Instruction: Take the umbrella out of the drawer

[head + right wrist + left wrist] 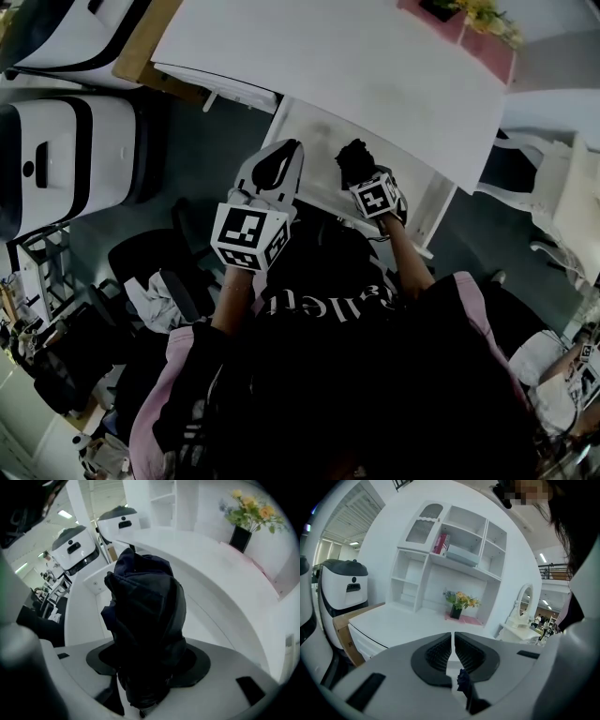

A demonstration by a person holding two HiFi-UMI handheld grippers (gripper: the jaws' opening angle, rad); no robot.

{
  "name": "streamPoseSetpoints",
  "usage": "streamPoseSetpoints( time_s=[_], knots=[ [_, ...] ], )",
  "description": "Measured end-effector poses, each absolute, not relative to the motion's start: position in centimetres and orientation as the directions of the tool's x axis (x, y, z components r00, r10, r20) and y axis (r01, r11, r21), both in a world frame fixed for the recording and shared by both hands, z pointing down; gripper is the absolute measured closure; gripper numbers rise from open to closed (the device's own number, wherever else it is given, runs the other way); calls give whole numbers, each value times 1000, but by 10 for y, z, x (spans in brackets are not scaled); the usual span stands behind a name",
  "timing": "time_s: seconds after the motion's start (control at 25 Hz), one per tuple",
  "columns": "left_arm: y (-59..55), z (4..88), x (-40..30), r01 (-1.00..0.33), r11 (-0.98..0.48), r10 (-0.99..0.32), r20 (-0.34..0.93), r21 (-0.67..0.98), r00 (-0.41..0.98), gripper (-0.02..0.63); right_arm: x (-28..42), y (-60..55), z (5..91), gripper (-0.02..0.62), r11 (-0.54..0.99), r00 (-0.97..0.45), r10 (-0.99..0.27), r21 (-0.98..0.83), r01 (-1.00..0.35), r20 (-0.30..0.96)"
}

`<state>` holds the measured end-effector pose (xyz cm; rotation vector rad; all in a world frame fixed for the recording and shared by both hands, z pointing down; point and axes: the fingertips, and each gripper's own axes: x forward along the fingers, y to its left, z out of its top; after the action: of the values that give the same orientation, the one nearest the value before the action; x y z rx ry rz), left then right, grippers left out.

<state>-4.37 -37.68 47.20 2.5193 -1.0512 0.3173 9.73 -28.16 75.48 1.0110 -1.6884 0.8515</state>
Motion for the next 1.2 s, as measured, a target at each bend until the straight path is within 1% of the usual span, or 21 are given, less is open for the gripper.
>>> streamPoseSetpoints(
  time_s=[0.2,0.4,0.68,0.96,1.2],
  knots=[
    [-359,463,-22,-700,-664,-616,340,261,711,574,104,-285,706,304,355,-249,-357,-116,-928,900],
    [-337,451,-4,-688,-685,-610,328,240,721,575,113,-284,645,305,315,-279,-499,-129,-940,821],
    [-295,435,17,-682,-698,-613,309,220,727,575,134,-263,565,305,279,-288,-646,-132,-951,707],
    [-237,413,38,-688,-695,-634,272,209,724,575,162,-211,508,305,254,-295,-731,-156,-955,616],
    [-182,407,48,-715,-666,-667,260,214,699,574,181,-161,479,305,276,-295,-768,-122,-954,569]
  ],
)
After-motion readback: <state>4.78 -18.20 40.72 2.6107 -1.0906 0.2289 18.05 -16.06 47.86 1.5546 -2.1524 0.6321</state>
